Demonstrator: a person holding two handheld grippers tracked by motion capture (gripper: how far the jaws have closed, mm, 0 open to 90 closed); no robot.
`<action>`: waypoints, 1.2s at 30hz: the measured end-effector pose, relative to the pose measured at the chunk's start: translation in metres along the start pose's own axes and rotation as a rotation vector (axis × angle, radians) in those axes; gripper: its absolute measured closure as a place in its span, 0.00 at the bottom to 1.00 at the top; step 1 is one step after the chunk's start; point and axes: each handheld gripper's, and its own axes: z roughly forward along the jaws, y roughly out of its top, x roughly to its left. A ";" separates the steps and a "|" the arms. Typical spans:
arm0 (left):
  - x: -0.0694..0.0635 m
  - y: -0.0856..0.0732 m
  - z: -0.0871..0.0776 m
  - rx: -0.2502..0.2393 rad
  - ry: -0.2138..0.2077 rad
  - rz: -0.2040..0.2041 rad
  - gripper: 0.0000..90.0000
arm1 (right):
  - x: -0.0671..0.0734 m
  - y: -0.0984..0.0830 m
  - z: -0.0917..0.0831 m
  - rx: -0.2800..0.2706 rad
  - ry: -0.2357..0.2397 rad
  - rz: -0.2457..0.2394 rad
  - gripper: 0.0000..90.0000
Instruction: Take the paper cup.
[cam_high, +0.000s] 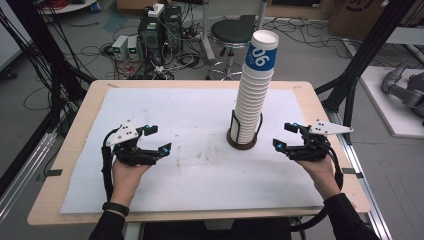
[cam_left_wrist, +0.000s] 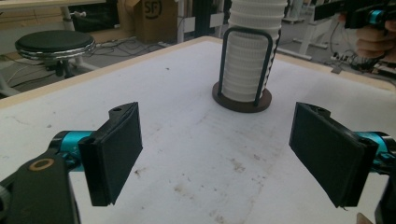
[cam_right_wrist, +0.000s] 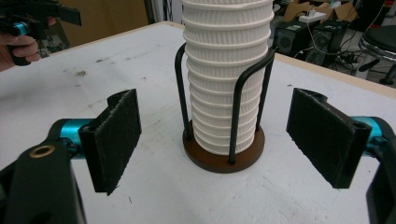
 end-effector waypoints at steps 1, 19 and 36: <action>0.000 0.000 0.000 0.000 0.000 0.000 0.19 | 0.000 0.000 0.000 0.000 0.000 0.000 0.20; -0.002 0.004 0.005 -0.042 -0.073 -0.053 0.17 | -0.002 0.004 -0.011 -0.055 0.034 -0.005 0.20; -0.008 0.016 0.009 -0.065 -0.092 -0.040 0.16 | 0.002 0.024 -0.009 -0.095 0.034 -0.028 0.20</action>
